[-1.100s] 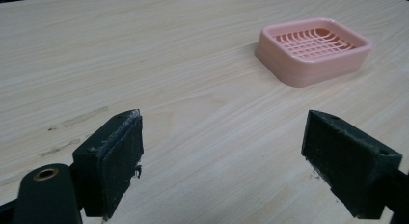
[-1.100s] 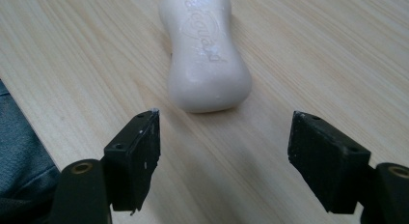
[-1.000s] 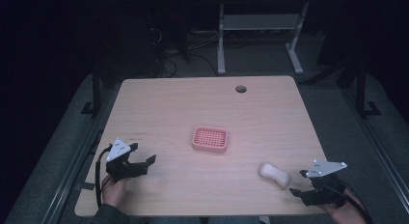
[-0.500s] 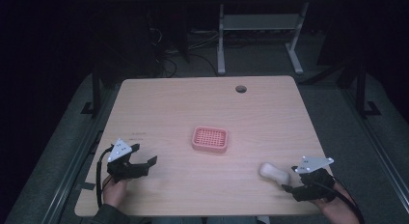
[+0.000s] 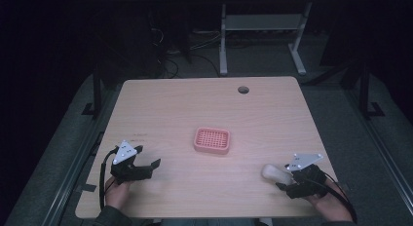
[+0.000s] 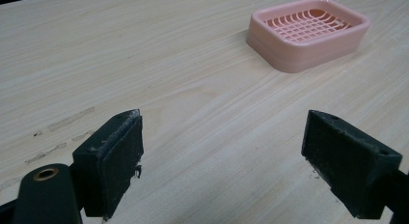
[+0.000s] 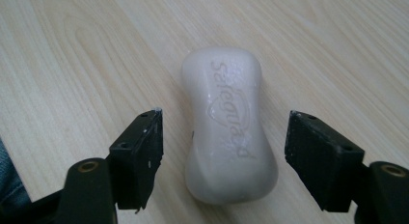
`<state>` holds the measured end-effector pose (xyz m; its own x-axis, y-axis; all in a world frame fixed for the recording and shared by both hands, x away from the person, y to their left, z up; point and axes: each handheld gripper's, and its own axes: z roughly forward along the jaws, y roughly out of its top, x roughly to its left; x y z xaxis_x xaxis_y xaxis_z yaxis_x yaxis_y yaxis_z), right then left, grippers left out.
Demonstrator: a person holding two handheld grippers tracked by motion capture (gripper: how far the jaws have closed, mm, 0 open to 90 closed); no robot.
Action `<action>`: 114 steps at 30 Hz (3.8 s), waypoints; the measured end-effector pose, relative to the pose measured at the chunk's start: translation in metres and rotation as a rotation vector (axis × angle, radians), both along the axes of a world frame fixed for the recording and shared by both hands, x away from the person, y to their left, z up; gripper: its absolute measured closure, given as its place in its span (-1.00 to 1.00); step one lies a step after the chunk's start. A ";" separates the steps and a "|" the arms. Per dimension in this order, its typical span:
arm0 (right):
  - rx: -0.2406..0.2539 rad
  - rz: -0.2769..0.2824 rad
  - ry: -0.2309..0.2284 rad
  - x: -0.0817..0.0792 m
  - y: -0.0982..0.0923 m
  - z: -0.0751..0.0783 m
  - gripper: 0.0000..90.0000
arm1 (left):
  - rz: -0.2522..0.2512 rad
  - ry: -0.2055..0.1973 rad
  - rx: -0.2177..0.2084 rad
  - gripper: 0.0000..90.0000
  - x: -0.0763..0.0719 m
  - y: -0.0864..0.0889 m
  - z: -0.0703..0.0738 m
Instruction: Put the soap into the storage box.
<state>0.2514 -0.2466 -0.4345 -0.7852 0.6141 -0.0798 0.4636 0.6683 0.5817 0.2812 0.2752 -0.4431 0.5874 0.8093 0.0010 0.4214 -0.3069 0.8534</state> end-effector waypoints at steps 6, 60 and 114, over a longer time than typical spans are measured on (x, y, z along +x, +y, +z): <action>-0.019 0.005 0.019 0.009 0.007 -0.004 -0.31 | -0.004 -0.004 0.013 -0.68 0.000 -0.001 -0.001; -0.022 0.061 0.103 0.023 0.020 0.002 0.08 | 0.015 -0.006 0.015 -0.68 0.000 0.001 0.002; -0.041 0.250 0.075 0.085 0.082 0.047 0.09 | 0.005 -0.022 0.041 -0.68 -0.001 -0.001 0.001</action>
